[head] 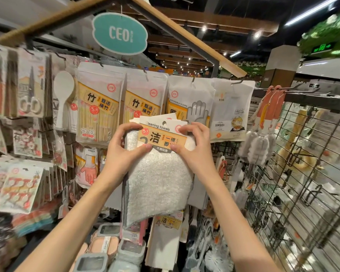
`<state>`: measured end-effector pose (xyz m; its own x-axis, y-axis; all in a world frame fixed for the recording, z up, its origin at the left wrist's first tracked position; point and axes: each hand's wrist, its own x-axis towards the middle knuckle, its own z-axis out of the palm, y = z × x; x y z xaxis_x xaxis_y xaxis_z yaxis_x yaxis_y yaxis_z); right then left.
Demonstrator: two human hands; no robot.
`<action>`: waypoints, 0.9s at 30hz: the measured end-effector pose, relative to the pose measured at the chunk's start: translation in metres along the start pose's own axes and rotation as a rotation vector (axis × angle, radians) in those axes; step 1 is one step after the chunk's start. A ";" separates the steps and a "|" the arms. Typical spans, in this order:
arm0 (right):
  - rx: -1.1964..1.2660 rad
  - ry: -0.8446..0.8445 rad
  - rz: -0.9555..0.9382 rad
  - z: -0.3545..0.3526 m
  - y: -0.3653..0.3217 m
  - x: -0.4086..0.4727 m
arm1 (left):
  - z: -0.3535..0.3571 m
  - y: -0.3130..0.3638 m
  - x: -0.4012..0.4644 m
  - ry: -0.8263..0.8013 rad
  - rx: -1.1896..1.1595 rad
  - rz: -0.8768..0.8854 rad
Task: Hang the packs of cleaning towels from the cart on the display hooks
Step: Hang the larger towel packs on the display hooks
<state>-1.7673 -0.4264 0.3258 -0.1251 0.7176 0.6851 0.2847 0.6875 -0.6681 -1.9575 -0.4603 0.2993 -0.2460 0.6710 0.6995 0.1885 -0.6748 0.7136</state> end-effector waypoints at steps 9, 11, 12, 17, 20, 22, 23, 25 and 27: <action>0.055 0.027 0.063 -0.002 -0.003 0.001 | -0.004 0.004 0.000 -0.018 -0.021 -0.047; 0.043 0.047 0.060 -0.002 -0.001 -0.001 | -0.003 0.003 -0.001 -0.052 -0.020 -0.063; 0.033 0.053 0.055 -0.003 0.000 -0.001 | -0.002 0.004 -0.001 -0.075 -0.009 -0.073; 0.001 0.061 0.061 -0.007 0.002 0.000 | -0.001 0.008 0.000 -0.121 -0.044 -0.166; 0.012 0.076 0.061 -0.006 0.002 -0.003 | -0.001 0.008 -0.002 -0.106 -0.049 -0.186; 0.039 0.079 0.071 -0.005 0.002 -0.004 | -0.001 0.008 -0.004 -0.092 -0.066 -0.186; 0.057 0.077 0.082 -0.005 0.002 -0.003 | -0.001 0.008 -0.004 -0.089 -0.081 -0.185; 0.102 0.102 0.102 -0.006 0.003 -0.003 | -0.002 0.008 -0.005 -0.082 -0.138 -0.203; 0.150 0.159 0.112 -0.009 0.005 -0.003 | -0.006 0.006 -0.005 -0.049 -0.188 -0.239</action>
<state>-1.7565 -0.4261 0.3226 0.0537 0.7721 0.6332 0.1422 0.6217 -0.7702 -1.9608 -0.4691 0.3000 -0.2156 0.8283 0.5171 -0.0492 -0.5381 0.8414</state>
